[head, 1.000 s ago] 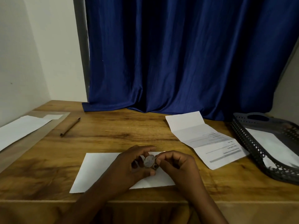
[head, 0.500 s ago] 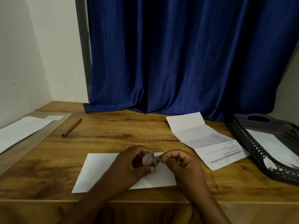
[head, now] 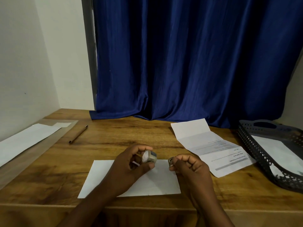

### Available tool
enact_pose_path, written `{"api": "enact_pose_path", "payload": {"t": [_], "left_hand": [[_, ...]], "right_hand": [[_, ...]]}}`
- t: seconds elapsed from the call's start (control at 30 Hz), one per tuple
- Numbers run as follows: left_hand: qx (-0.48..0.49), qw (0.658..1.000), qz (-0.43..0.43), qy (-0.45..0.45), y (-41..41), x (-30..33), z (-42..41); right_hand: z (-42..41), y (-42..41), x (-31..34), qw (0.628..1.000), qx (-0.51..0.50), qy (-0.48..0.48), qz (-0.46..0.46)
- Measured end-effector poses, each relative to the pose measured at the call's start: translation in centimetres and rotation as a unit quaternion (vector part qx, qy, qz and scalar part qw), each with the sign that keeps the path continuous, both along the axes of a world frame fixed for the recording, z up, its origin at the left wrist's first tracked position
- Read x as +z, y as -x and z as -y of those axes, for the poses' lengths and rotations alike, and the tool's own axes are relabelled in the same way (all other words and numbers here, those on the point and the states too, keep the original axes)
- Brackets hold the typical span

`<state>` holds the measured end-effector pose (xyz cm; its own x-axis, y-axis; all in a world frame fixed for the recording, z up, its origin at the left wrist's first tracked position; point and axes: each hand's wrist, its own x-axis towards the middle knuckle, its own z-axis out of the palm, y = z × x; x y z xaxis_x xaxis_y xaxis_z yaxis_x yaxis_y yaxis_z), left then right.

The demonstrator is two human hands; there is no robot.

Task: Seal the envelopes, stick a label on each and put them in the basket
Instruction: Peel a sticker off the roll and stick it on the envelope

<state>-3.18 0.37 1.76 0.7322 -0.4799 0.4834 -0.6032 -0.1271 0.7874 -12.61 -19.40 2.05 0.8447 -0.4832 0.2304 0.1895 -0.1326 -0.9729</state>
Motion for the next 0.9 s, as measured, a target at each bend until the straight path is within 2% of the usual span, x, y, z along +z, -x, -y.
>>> {"api": "enact_pose_path", "payload": {"t": [0.2,0.37,0.6,0.7,0.77,0.9], "left_hand": [[0.09,0.994,0.033,-0.062,-3.8,2.8,-3.5],[0.221,0.96,0.003,-0.169,-8.3,2.6,-6.7],[0.248,0.913,0.038,-0.32,-9.8,1.3,-8.1],[0.279,0.91,0.075,-0.296,-8.6,1.8,-7.1],[0.253,0.931,0.091,-0.247,-6.7,2.4,-5.3],[0.106,0.951,0.127,-0.262,-1.8,1.6,-0.4]], "right_hand": [[0.3,-0.3,-0.3,1.0,0.014,0.004,-0.006],[0.2,-0.6,-0.4,1.0,0.016,0.018,-0.013],[0.3,-0.7,-0.6,0.999,0.004,0.032,-0.024],[0.3,-0.7,-0.7,1.0,0.004,-0.001,-0.025],[0.2,-0.8,-0.7,0.999,-0.001,-0.01,-0.031],[0.2,-0.8,-0.7,0.999,0.014,-0.024,-0.031]]}}
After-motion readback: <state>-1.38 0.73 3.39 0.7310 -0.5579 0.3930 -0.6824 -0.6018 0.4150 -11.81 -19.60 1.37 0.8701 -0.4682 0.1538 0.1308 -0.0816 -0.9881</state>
